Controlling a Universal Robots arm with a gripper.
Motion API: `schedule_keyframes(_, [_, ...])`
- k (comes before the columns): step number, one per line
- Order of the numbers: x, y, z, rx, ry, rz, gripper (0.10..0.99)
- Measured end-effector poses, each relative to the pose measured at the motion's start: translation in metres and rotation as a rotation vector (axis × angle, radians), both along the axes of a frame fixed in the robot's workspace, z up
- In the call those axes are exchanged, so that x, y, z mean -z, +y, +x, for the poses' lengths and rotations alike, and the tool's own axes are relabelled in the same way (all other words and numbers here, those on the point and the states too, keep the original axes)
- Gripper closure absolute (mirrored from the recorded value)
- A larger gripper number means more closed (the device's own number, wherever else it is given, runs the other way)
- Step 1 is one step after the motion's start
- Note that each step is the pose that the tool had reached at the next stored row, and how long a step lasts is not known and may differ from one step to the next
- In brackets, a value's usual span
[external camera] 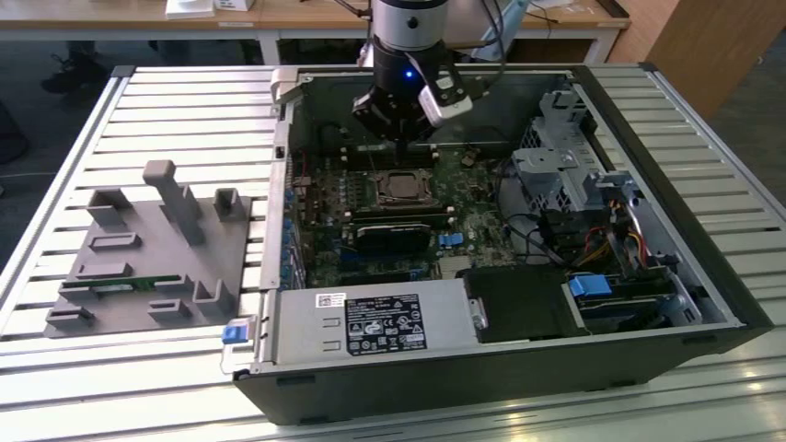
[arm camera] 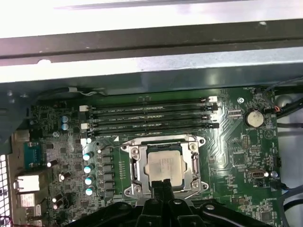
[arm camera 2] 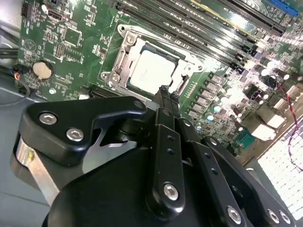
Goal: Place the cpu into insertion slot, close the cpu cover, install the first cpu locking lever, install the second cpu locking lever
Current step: 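Install the first cpu locking lever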
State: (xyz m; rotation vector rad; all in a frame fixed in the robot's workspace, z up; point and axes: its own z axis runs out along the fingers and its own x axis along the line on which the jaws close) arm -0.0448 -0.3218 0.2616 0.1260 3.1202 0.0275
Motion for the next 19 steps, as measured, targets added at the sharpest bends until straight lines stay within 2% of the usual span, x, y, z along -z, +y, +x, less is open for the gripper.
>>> schedule_keyframes(3, [0.0002, -0.0001, -0.0017, -0.034, 0.0, 0.0, 0.98])
schedule_keyframes(9, [0.0004, 0.0, -0.0149, -0.035, -0.0006, 0.004, 0.98])
schedule_keyframes(19, [0.001, 0.0, -0.0228, -0.035, -0.0006, 0.005, 0.98])
